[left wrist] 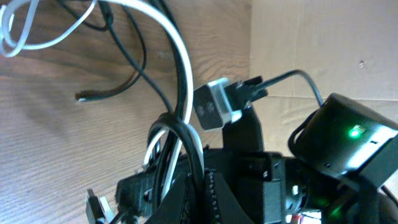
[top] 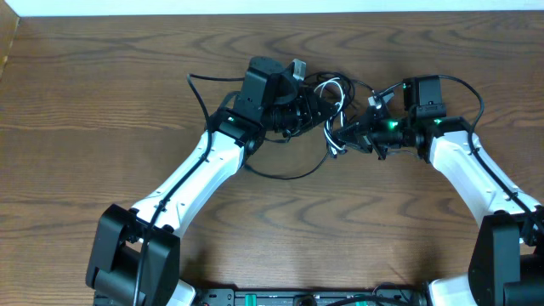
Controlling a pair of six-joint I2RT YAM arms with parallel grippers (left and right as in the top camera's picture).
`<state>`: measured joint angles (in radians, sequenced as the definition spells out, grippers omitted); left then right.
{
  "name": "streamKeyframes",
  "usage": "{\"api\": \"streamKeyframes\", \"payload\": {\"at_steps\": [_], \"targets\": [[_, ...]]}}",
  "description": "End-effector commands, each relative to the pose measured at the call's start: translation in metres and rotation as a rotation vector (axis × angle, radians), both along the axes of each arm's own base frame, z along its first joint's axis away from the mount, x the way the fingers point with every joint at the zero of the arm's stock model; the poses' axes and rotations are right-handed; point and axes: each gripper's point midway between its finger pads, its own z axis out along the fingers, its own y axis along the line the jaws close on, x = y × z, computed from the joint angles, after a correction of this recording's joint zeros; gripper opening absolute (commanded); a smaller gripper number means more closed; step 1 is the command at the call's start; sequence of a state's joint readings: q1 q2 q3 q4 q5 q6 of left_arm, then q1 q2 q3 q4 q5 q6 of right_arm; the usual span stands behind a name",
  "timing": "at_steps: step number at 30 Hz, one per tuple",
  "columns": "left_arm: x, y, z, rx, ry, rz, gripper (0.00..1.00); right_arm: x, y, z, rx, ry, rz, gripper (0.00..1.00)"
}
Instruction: Untangle cables
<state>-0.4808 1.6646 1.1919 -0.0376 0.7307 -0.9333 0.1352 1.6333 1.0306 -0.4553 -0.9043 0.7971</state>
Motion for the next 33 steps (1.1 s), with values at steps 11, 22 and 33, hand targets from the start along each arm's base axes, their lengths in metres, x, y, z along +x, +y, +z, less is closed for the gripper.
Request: {"api": "streamKeyframes", "payload": {"at_steps": [11,22,33], "targets": [[0.044,0.039,0.051,-0.155,-0.106,0.105,0.08,-0.018,-0.086,-0.069,-0.629,0.031,-0.052,0.01],[0.026,0.078,-0.024,0.150,0.001,0.103,0.12,-0.020,-0.064,-0.060,-0.531,-0.084,0.108,0.01],[-0.025,0.015,-0.042,0.263,-0.009,-0.029,0.48,-0.016,-0.022,-0.028,-0.251,-0.180,0.174,0.01]]}}
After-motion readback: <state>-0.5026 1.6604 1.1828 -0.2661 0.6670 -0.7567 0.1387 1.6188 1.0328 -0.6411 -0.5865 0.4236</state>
